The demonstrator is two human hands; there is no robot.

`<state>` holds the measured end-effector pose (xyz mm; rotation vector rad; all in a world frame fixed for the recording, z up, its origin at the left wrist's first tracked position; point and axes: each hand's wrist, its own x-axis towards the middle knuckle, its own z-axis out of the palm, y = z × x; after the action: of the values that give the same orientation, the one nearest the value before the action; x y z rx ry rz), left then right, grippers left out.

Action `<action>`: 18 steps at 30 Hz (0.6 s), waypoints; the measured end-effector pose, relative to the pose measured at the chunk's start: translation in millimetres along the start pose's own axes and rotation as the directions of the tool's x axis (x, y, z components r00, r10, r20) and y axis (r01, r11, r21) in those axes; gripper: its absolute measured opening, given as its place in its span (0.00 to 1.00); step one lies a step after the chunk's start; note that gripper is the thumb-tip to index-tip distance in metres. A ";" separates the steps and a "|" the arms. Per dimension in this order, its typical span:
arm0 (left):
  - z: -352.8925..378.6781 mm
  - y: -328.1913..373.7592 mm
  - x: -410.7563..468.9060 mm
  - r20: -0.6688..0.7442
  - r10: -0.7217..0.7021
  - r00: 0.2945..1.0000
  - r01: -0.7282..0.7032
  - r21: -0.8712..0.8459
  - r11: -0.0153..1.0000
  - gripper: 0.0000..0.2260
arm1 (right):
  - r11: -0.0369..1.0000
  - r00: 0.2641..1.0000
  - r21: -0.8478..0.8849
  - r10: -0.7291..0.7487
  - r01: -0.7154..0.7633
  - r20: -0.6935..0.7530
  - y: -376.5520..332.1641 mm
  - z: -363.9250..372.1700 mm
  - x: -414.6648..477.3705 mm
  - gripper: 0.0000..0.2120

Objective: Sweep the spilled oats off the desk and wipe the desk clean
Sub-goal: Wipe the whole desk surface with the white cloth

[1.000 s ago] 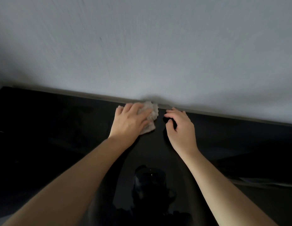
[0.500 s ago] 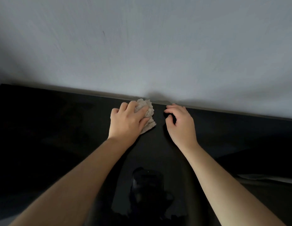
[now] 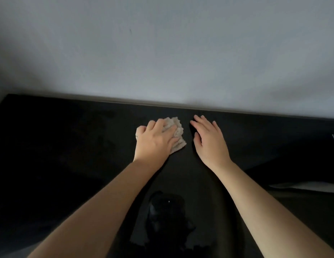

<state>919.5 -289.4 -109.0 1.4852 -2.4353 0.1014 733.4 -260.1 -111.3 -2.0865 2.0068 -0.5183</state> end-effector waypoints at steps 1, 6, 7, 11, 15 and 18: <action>-5.3 3.7 -22.6 -0.009 0.072 0.997 -0.072 -0.043 0.996 0.18 | 1.000 1.000 -0.027 0.012 -0.011 0.015 -2.1 -0.8 -8.6 0.21; -19.4 -1.7 -57.4 0.014 0.241 0.970 -0.239 -0.067 0.969 0.18 | 0.966 0.989 -0.234 0.131 -0.111 0.069 -20.1 0.0 -70.7 0.24; -19.0 -3.8 -43.3 0.040 0.205 0.978 -0.203 -0.034 0.979 0.18 | 0.954 0.984 -0.267 0.162 -0.136 0.077 -22.3 1.0 -79.5 0.26; -15.1 2.8 -23.9 0.093 0.001 0.996 -0.002 0.005 1.000 0.19 | 0.927 0.972 -0.326 0.223 -0.187 0.076 -22.6 2.8 -85.6 0.28; -28.3 13.4 -96.6 -0.021 0.173 0.985 -0.174 -0.128 0.976 0.17 | 0.931 0.969 -0.312 0.229 -0.188 0.098 -26.7 0.7 -88.2 0.30; -36.1 8.3 -129.5 -0.044 0.279 0.959 -0.282 -0.164 0.945 0.16 | 0.921 0.959 -0.309 0.272 -0.237 0.077 -40.9 3.8 -123.4 0.30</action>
<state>975.2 -166.7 -109.7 1.0559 -2.5525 -0.0317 770.6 -135.5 -113.0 -1.9056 2.3568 -0.0440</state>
